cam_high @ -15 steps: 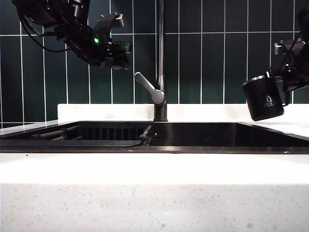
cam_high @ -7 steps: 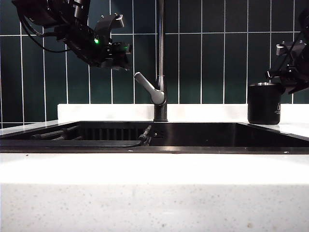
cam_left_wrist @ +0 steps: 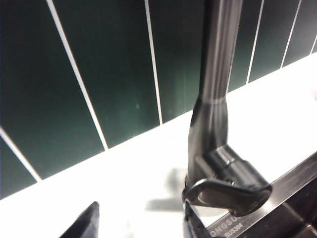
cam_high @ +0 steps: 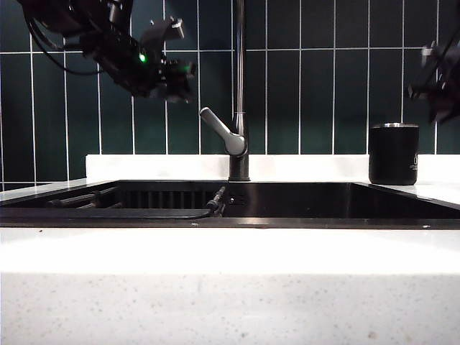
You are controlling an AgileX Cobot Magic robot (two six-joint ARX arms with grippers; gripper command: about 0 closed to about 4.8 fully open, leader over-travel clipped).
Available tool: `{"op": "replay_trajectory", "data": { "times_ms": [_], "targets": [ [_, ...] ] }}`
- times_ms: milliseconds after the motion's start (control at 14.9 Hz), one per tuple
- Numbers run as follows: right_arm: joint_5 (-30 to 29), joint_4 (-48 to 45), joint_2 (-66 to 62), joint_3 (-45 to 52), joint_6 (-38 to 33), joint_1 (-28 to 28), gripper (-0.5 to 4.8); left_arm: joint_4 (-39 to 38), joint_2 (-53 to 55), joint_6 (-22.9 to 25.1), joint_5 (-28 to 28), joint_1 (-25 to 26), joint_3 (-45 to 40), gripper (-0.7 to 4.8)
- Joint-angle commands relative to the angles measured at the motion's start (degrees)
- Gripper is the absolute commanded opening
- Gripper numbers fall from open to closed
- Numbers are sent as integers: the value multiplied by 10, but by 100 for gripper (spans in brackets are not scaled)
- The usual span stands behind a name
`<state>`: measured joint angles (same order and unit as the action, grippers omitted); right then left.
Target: Pick up the mug next to the sink, go to the faucet to get some water, pour the water into the sink, and finally put the mug back to its place.
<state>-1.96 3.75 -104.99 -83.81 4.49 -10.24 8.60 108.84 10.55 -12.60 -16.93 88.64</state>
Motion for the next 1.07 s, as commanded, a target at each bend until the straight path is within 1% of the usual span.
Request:
{"op": "replay_trajectory", "data": {
  "times_ms": [67,201,403,537,672,739,940,1075],
  "targets": [
    [1,8,43,-3,-2,-1,108,-42,-40,0,4,-1,1,209],
    [-9,30,76,-3,-2,1,108,-70,-68,0,6,-1,1,209],
    [-74,34,109,-3,-6,1,108,-108,-106,0,6,-1,1,209],
    [-112,63,129,-3,-48,1,108,-150,-129,0,6,-1,1,209],
    [-126,106,148,-3,-48,2,107,-176,-148,2,6,-1,1,209],
    [-137,108,165,-3,-49,2,107,-185,-159,2,6,-1,0,209],
    [-139,116,223,-3,-49,12,108,-203,-193,2,6,-1,-4,209],
    [-135,147,248,-3,-42,27,108,-206,-214,2,10,-1,-21,209]
  ]
}}
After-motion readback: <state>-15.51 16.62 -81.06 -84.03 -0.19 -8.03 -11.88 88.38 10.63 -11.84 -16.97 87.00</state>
